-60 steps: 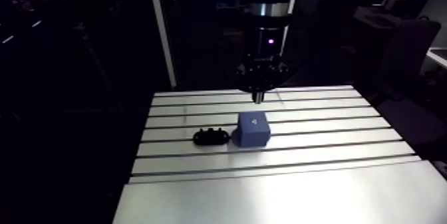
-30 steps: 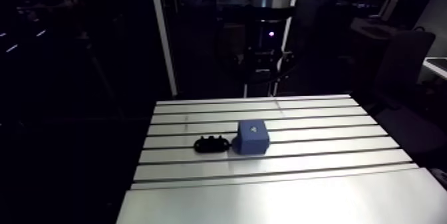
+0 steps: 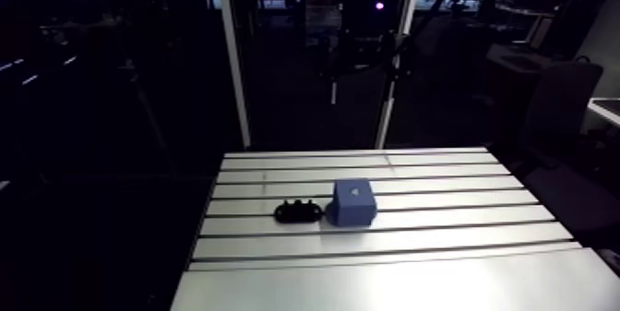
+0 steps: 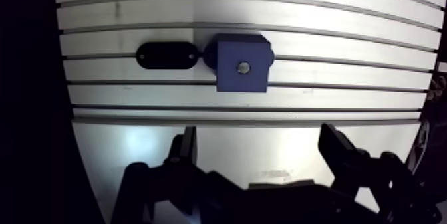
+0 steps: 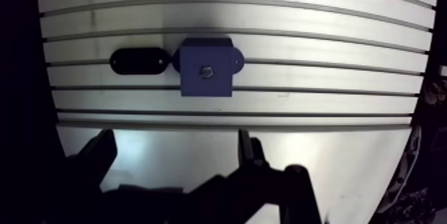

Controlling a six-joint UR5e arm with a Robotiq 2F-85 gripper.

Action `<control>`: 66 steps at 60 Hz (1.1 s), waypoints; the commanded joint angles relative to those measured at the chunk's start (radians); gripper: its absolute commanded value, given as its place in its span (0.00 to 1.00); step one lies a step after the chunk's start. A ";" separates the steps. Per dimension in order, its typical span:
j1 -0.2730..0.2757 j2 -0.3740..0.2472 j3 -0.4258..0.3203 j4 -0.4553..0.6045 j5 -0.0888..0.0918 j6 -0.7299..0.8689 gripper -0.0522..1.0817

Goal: Pick up the M10 bolt and insert it into the hex recess until seated.

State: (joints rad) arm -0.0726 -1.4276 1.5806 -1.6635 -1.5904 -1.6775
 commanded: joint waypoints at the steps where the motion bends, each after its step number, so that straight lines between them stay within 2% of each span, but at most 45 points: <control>1: 0.008 -0.011 -0.079 0.083 -0.001 0.003 0.05; 11: 0.008 -0.028 -0.104 0.101 -0.003 0.002 0.05; 32: 0.008 -0.105 -0.071 0.114 -0.003 0.002 0.05; 66: 0.008 -0.103 -0.070 0.126 -0.003 0.002 0.05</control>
State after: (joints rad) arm -0.0645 -1.5333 1.5131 -1.5394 -1.5931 -1.6767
